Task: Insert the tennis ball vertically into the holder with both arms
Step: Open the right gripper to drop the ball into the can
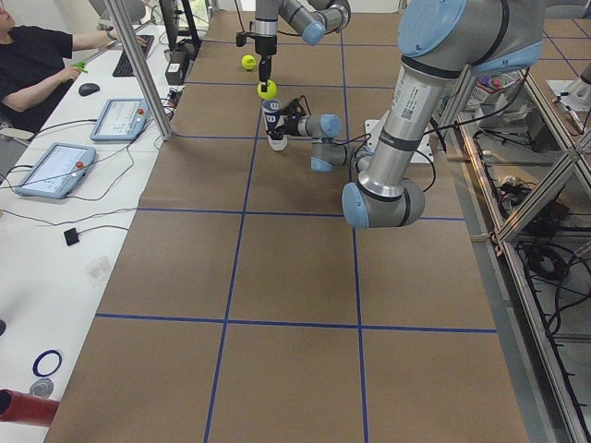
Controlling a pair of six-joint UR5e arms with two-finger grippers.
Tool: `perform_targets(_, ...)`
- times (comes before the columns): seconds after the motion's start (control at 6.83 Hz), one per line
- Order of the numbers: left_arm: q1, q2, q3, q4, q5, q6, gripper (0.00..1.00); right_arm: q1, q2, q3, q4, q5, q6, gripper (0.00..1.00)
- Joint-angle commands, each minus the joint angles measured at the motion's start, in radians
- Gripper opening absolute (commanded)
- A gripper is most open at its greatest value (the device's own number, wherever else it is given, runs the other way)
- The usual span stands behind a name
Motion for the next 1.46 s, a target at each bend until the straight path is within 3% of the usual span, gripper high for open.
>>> perform_targets(0.0,0.000,0.000,0.000,-0.001,0.000,0.000,0.79,-0.005,0.002,-0.011,0.000,-0.020,-0.006,0.00)
perform_targets(0.59,0.001,0.000,0.000,-0.001,0.000,0.000,0.79,-0.045,0.002,-0.012,0.002,-0.059,-0.003,0.00)
perform_targets(0.73,0.000,0.000,0.000,-0.001,0.000,0.000,0.79,-0.045,0.002,-0.012,0.002,-0.059,-0.003,0.77)
perform_targets(0.88,0.000,0.000,-0.002,-0.001,0.000,0.000,0.79,-0.045,0.001,-0.005,0.000,-0.059,-0.003,0.99)
perform_targets(1.32,0.000,-0.001,-0.003,-0.001,0.000,0.000,0.79,-0.044,0.001,0.023,0.000,-0.059,0.009,0.99)
